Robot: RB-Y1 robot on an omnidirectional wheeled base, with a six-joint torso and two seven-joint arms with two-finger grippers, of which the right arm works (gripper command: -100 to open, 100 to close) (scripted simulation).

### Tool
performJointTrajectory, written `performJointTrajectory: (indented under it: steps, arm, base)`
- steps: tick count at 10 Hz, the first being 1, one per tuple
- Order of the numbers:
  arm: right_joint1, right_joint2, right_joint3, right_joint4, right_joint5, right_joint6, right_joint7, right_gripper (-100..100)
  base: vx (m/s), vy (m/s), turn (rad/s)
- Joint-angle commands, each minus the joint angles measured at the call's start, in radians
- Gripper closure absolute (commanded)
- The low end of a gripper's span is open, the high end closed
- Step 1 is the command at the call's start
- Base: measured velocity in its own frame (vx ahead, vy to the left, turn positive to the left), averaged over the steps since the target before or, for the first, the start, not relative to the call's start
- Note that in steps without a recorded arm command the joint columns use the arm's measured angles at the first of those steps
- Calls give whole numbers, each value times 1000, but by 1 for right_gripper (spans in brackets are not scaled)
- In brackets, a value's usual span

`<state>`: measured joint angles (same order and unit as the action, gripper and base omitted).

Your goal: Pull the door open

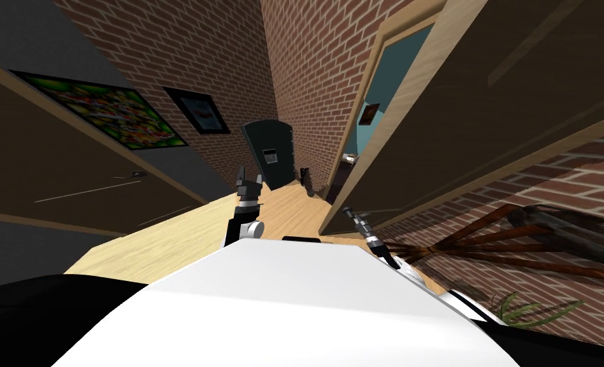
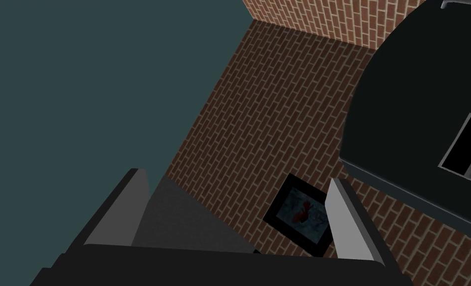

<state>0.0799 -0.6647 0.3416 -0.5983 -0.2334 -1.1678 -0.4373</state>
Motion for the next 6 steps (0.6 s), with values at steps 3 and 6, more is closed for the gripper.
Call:
performJointTrajectory:
  steps: [3,6]
  arm:
    - [6,-7,7,18,-6,-28,-4,100]
    - [12,-15,16,39,-13,-62,-9,100]
  base:
    - [-152,-65,160]
    - [-206,-101,181]
